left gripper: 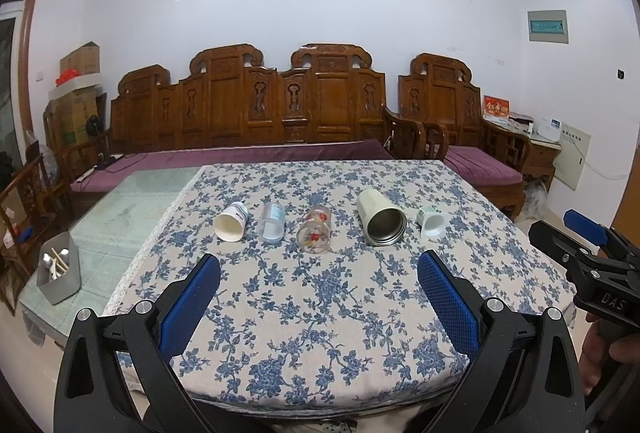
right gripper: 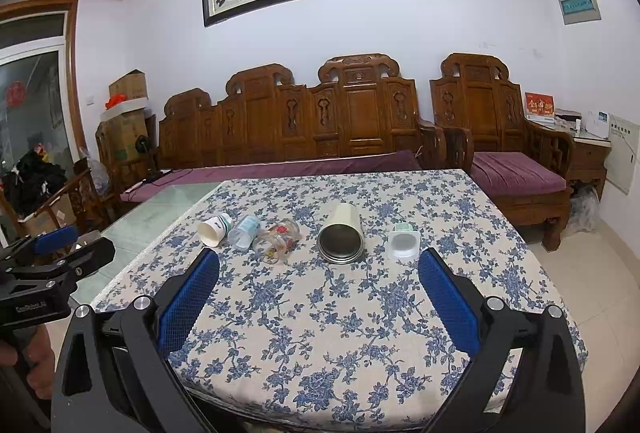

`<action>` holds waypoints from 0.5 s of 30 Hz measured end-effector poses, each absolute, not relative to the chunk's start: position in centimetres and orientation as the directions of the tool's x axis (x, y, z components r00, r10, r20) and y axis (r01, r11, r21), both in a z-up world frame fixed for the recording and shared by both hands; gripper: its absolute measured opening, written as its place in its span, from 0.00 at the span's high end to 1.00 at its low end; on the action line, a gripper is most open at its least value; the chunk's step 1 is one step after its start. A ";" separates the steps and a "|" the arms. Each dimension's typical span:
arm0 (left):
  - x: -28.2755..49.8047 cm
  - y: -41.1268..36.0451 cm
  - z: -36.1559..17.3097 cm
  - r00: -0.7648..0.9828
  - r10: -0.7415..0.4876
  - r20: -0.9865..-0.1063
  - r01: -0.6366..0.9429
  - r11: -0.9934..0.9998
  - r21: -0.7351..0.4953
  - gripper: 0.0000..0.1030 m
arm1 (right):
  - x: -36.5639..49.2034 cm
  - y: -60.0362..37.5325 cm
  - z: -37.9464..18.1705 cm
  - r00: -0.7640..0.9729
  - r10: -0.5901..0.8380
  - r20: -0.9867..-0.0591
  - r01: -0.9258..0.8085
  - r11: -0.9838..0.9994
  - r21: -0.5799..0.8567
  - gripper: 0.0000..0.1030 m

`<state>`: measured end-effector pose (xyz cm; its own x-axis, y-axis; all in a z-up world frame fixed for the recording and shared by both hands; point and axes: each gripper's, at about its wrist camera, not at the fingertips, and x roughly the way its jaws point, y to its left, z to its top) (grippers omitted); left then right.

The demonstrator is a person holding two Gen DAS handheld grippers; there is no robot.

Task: Flip cup upside down
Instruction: 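Move the left tool to the red-printed glass and close on it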

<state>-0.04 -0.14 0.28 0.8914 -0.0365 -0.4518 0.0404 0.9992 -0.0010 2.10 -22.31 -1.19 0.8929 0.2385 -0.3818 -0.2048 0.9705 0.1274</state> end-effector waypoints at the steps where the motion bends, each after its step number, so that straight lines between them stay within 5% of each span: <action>1: 0.2 -0.1 0.1 0.888 -0.039 -0.458 0.043 0.999 -0.002 0.08 | 2.3 -22.1 -1.4 0.891 0.239 -0.387 -0.204 0.970 0.129 0.03; 15: 9.1 1.5 -3.5 0.790 -0.051 -0.611 0.086 0.996 0.027 0.08 | 11.6 -21.5 -6.1 0.811 0.287 -0.510 -0.266 0.957 0.114 0.03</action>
